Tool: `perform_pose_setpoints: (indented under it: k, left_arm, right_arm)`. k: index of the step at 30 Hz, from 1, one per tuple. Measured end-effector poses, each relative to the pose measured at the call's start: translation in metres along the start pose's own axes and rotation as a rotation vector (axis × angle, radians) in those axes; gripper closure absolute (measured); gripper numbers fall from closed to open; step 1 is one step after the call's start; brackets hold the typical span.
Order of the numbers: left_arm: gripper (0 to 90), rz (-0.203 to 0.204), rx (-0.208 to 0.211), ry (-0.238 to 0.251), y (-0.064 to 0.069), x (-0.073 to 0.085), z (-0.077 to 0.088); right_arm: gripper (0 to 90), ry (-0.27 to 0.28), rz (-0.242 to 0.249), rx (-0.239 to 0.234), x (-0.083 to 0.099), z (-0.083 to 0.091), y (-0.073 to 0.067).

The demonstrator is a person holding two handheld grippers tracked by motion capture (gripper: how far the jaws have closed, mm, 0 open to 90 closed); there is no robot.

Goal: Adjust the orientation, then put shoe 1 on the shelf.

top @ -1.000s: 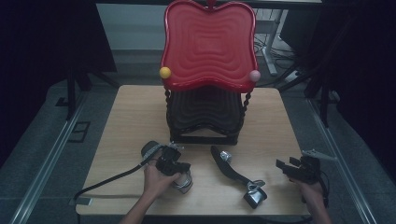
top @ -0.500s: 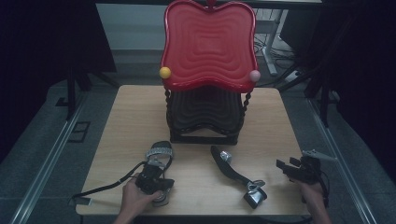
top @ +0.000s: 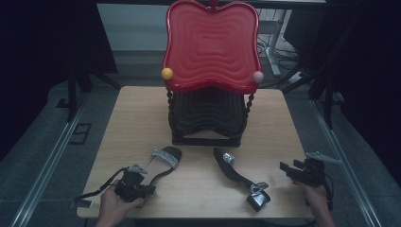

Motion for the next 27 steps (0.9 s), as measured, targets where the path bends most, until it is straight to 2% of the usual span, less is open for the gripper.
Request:
perform_pose_setpoints:
  k: [1,4,5,6,8,10,11,12,15,21,27]
  left_arm:
    - [90.0,0.003,-0.002,-0.001,-0.002,0.001,0.002]
    - [89.4,0.044,0.028,0.019,-0.009,0.005,0.006]
    - [88.3,0.044,0.028,0.019,-0.009,0.005,0.006]
    - [86.1,0.039,0.057,0.048,-0.009,0.004,0.010]
    - [82.3,0.032,0.070,0.083,-0.007,0.002,0.016]
    - [77.1,0.026,0.057,0.127,-0.004,-0.002,0.026]
    - [74.0,0.026,0.057,0.127,-0.004,-0.002,0.026]
    - [71.7,0.028,0.042,0.170,-0.004,-0.010,0.035]
    - [65.1,0.055,0.025,0.205,-0.009,-0.019,0.042]
    - [46.4,0.116,-0.021,0.217,-0.018,-0.034,0.038]
    - [36.0,0.129,-0.035,0.189,-0.026,-0.044,0.032]
  right_arm:
    - [31.5,0.002,0.000,-0.001,0.000,0.000,0.000]
    - [31.5,0.002,0.000,-0.001,0.000,-0.001,-0.001]
    - [31.5,0.002,0.000,-0.001,0.000,-0.001,-0.001]
    - [31.4,0.000,0.002,0.000,0.000,-0.001,-0.001]
    - [31.3,-0.001,0.001,0.001,-0.001,-0.001,-0.001]
    - [31.3,-0.005,0.002,0.001,-0.001,-0.002,-0.002]
    - [31.3,-0.005,0.002,0.001,-0.001,-0.002,-0.002]
    - [31.2,-0.005,0.005,0.001,-0.001,-0.002,-0.002]
    - [31.2,-0.003,0.003,0.000,0.000,-0.002,-0.002]
    - [31.2,-0.002,0.002,0.001,0.000,-0.002,-0.002]
    - [31.1,-0.010,0.010,0.002,0.000,-0.004,-0.001]
Point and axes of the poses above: each handheld gripper's, and its own axes: z roughly backward along the jaws, x roughly out of its underside, y roughly to its right, the point moved 1 cm from there along -z, roughly forward along the jaws, and after that the axes turned 1 degree about -y, right-handed, at the moved point
